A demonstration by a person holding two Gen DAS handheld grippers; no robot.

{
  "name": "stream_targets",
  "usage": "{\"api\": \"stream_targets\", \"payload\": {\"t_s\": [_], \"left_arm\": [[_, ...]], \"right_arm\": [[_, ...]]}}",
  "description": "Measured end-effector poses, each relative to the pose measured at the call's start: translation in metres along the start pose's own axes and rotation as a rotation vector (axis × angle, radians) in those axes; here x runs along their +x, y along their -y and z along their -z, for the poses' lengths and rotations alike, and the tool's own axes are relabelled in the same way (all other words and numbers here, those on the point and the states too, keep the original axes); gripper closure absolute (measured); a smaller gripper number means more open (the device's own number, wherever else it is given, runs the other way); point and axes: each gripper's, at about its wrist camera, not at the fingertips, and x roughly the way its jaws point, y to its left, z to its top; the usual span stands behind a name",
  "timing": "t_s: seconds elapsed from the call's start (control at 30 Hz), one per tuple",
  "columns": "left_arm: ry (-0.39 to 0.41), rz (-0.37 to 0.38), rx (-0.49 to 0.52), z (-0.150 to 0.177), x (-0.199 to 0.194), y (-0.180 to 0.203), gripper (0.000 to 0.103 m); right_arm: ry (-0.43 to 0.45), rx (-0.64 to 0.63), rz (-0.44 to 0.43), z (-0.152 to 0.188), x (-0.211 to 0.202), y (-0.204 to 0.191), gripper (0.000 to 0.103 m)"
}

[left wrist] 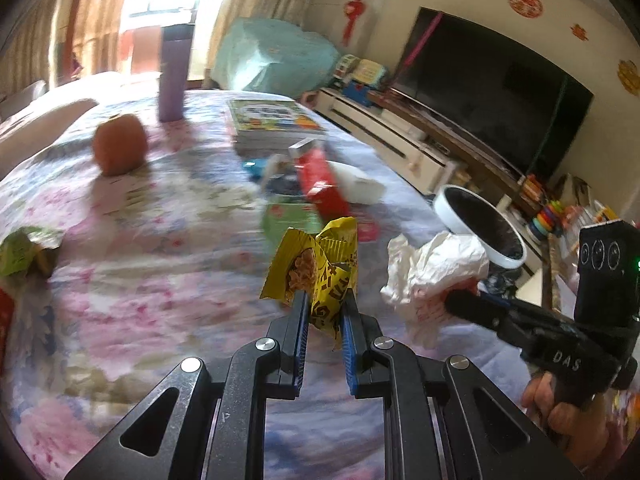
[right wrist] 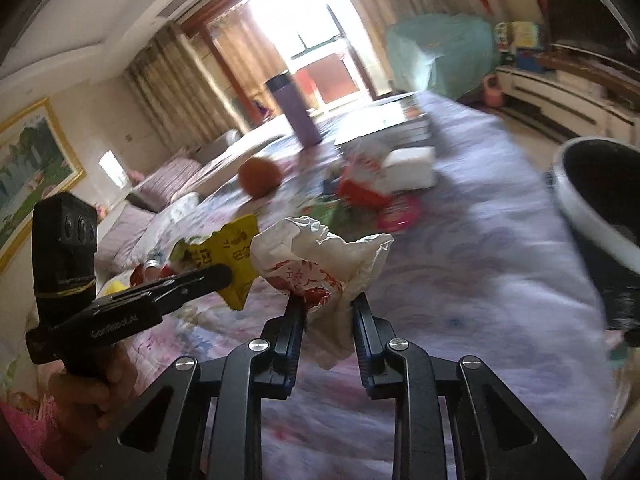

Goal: Collect trash
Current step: 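Lift the yellow packet and white bag in both tools toward the bin, then open both tools over the bin to drop the yellow packet and white bag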

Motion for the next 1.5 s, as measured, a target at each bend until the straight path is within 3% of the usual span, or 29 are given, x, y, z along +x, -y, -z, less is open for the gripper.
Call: {"api": "stream_targets", "payload": {"t_s": [0.7,1.5], "left_arm": [[-0.064,0.133,0.168,-0.032,0.082,0.095,0.089],[-0.082,0.183,0.259,-0.073,0.157,0.155,0.089]], "right_arm": [[0.144,0.152,0.223,-0.009,-0.089,0.102,0.079],[0.19,0.235,0.338,-0.024,-0.119,0.168,0.078]]}}
